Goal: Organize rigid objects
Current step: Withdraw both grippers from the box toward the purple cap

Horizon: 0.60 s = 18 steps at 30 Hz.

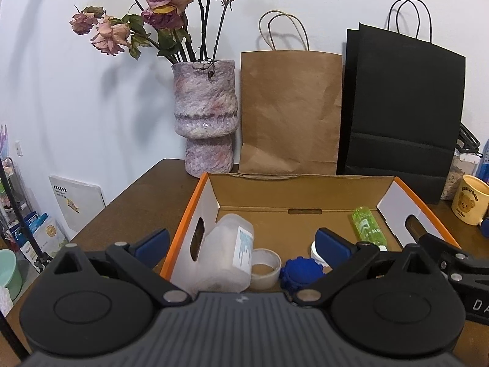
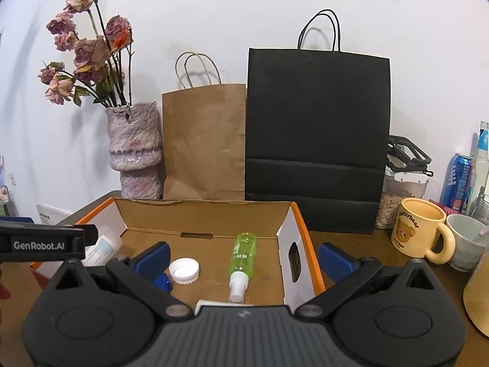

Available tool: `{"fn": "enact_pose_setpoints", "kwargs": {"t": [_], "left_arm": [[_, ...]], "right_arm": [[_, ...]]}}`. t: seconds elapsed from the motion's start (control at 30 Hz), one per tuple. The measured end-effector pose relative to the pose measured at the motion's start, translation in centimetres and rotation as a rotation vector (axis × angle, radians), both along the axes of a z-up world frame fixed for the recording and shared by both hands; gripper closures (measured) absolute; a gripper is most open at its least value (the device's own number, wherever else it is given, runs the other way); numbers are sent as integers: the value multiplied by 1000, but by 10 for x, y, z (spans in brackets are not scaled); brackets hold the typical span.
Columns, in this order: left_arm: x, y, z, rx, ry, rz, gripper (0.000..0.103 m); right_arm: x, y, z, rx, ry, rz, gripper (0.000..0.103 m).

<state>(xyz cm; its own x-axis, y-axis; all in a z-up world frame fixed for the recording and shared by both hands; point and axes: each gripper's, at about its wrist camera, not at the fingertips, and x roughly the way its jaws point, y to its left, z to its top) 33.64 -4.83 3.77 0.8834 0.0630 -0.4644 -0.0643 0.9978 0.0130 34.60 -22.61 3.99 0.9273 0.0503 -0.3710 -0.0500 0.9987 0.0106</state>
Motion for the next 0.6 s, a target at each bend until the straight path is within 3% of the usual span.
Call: {"fn": "enact_pose_setpoints", "kwargs": {"t": [0.6], "left_arm": [[-46, -2, -5, -6, 22, -24, 0]], "right_arm": [[-50, -1, -5, -17, 33, 7, 0]]}}
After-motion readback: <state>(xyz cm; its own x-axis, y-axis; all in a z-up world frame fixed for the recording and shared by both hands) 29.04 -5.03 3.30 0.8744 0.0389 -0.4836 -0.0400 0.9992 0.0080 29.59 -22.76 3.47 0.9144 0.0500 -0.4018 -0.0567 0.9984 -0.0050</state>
